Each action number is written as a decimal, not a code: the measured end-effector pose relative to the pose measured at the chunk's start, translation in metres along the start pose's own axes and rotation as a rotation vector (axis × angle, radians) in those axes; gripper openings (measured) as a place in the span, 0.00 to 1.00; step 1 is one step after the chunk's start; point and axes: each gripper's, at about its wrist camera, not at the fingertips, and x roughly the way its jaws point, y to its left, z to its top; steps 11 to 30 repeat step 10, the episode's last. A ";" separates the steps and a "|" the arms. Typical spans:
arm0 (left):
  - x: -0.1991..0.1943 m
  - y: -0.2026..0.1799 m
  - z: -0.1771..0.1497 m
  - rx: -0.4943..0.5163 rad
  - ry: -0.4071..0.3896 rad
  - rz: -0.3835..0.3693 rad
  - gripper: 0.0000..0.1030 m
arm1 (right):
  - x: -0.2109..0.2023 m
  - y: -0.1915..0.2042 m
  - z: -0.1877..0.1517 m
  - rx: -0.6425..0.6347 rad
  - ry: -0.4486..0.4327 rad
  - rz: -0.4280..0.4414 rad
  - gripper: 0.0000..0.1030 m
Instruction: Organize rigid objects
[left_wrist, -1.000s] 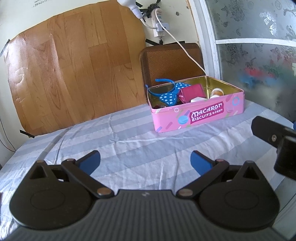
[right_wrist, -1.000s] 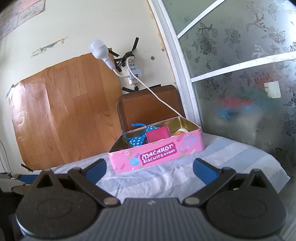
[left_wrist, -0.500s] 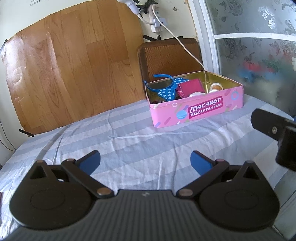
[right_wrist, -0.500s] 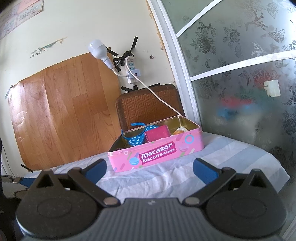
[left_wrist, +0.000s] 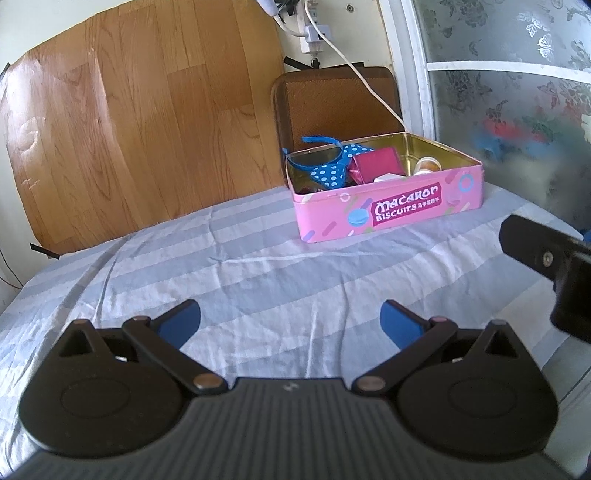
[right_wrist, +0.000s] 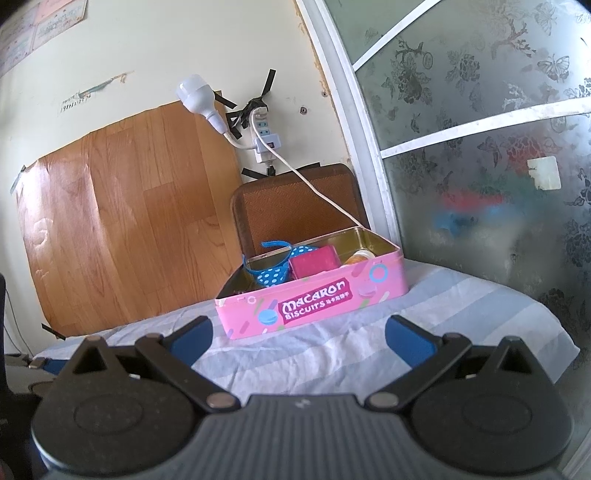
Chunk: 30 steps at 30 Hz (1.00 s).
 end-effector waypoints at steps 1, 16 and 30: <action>0.000 -0.001 0.000 0.000 0.001 -0.001 1.00 | 0.000 0.000 0.000 0.000 0.000 0.001 1.00; -0.003 -0.001 0.000 -0.006 -0.011 -0.027 1.00 | -0.001 0.001 -0.001 -0.001 0.001 0.000 1.00; -0.003 -0.001 0.000 -0.006 -0.011 -0.027 1.00 | -0.001 0.001 -0.001 -0.001 0.001 0.000 1.00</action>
